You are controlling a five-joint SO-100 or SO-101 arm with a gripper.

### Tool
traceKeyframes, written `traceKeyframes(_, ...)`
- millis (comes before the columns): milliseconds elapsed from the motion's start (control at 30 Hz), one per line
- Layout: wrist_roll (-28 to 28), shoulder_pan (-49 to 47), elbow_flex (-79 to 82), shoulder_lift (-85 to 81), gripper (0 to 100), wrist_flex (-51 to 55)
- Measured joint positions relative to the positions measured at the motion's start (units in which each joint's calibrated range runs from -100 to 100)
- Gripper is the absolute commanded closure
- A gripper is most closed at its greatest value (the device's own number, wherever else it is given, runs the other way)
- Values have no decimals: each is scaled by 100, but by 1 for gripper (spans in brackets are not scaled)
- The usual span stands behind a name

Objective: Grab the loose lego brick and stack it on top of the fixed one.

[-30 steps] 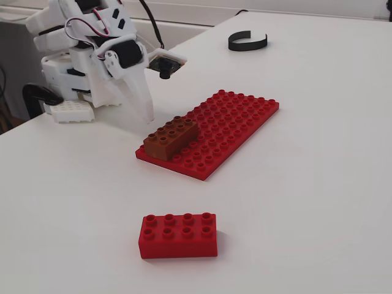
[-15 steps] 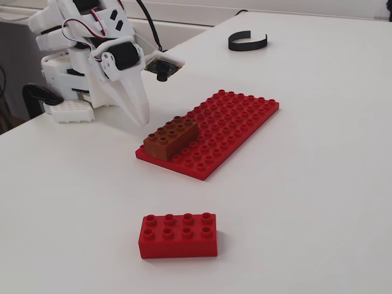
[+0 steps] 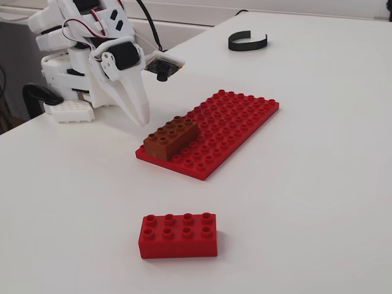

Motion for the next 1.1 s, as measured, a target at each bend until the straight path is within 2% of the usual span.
traceKeyframes(767,0,-7,0,0,96,0)
traceKeyframes(967,-16,-334,0,0,95,-43)
traceKeyframes(1100,-21,-668,0,0,95,-553)
